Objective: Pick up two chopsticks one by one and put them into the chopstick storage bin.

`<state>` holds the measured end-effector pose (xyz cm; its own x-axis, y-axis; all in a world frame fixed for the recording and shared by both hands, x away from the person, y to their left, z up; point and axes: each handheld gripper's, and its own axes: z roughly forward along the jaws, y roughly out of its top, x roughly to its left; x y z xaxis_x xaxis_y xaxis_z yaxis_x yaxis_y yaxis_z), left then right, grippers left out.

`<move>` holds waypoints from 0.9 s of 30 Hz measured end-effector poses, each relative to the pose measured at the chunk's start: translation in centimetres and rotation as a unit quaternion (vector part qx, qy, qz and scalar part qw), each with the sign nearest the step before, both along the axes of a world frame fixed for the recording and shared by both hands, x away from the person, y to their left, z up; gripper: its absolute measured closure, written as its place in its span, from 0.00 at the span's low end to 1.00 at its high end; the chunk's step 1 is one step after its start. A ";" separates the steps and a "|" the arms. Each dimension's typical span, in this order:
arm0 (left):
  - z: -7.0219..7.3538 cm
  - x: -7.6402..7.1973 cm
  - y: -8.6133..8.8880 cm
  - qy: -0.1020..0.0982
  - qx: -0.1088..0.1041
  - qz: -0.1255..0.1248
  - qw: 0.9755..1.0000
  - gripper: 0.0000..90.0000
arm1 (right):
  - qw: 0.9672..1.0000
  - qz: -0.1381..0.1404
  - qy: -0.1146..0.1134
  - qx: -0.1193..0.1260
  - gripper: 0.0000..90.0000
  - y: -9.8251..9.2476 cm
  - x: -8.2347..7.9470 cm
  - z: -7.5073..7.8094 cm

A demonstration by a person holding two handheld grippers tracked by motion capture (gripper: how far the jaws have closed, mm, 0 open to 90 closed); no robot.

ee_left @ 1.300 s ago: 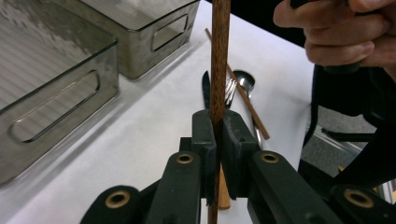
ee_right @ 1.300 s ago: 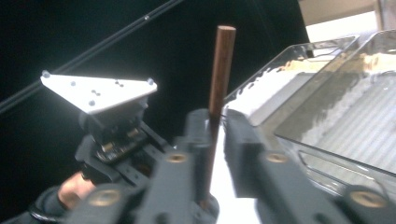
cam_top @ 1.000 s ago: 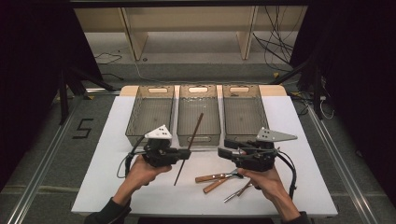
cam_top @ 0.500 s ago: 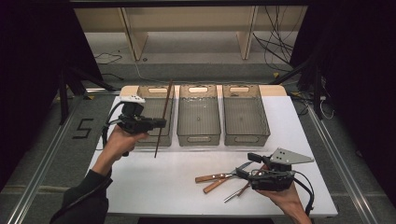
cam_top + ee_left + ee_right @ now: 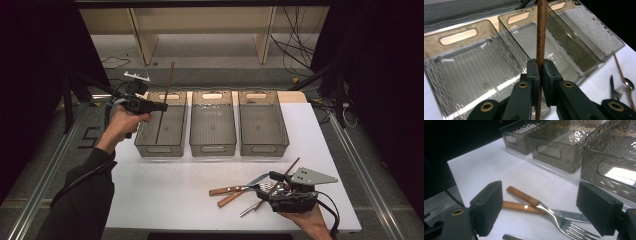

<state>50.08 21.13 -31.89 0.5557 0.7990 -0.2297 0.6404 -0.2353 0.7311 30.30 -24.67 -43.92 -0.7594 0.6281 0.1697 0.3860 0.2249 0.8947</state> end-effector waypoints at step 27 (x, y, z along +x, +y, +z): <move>-6.8 4.8 1.9 0.056 0.013 0.088 0.994 0.93 | 1.000 0.003 -0.012 -0.009 0.22 -0.2 -0.4 0.1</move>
<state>54.90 22.99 -38.70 0.3788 0.8883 -0.2598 0.7508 -0.1308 0.6474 29.93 -24.84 -43.79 -0.7667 0.6265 0.1398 0.3632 0.2439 0.8992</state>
